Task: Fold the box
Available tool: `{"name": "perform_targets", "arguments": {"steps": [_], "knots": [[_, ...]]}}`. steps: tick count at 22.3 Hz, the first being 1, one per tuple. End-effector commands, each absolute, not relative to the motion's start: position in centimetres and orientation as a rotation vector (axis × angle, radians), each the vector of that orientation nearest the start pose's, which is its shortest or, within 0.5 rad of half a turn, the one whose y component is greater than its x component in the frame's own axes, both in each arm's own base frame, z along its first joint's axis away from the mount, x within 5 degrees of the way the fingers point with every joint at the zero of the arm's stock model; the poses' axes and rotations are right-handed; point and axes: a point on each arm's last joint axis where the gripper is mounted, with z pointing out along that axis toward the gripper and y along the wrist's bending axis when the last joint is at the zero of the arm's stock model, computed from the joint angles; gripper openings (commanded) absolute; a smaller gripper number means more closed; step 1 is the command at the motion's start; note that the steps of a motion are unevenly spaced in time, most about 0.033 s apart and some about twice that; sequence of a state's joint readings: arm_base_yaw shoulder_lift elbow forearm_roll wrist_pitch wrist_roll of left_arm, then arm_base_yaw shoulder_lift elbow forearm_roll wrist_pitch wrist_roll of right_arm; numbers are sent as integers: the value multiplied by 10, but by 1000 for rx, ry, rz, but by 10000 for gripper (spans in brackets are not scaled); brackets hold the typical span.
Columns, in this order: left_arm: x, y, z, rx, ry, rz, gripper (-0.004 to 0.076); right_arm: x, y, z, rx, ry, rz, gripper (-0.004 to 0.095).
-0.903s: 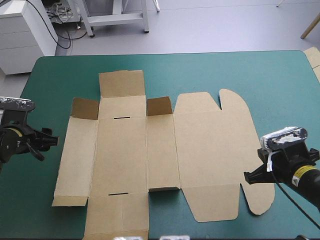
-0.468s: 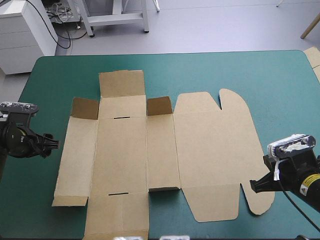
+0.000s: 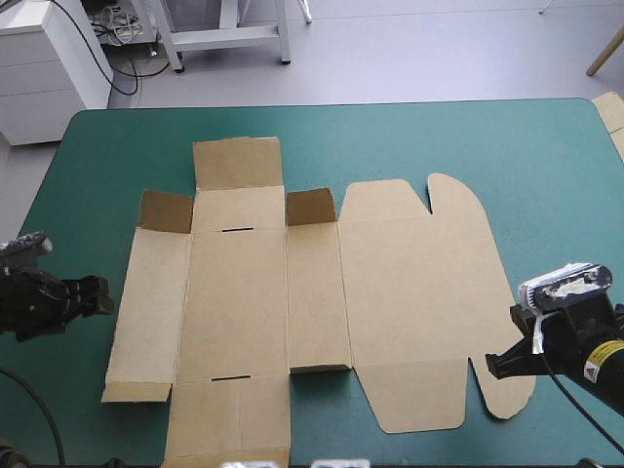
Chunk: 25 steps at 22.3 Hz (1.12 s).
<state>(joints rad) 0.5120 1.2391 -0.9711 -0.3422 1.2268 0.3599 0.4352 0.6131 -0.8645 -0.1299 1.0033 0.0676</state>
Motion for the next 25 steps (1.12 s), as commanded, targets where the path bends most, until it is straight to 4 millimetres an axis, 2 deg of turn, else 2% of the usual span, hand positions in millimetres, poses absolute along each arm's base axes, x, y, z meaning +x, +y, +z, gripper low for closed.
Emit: {"name": "perform_targets", "arguments": {"steps": [1, 7, 12, 15, 17, 21, 25], "knots": [[192, 72, 283, -361, 2818, -384, 571, 90, 30, 378, -428, 2098, 114, -21], [191, 58, 267, -275, 2818, -504, 571, 90, 30, 378, -430, 2087, 114, -21], [189, 49, 248, -207, 2879, -463, 568, 90, 31, 379, -434, 2080, 116, -21], [192, 46, 249, -214, 2865, -498, 564, 90, 31, 379, -433, 2081, 125, -21], [193, 43, 250, -229, 2849, -542, 518, 90, 31, 379, -436, 2081, 128, -21], [192, 40, 251, -231, 2849, -598, 351, 90, 31, 379, -436, 2081, 128, -21], [192, 38, 252, -223, 2841, -640, 351, 90, 31, 379, -436, 2080, 128, -21]]}}
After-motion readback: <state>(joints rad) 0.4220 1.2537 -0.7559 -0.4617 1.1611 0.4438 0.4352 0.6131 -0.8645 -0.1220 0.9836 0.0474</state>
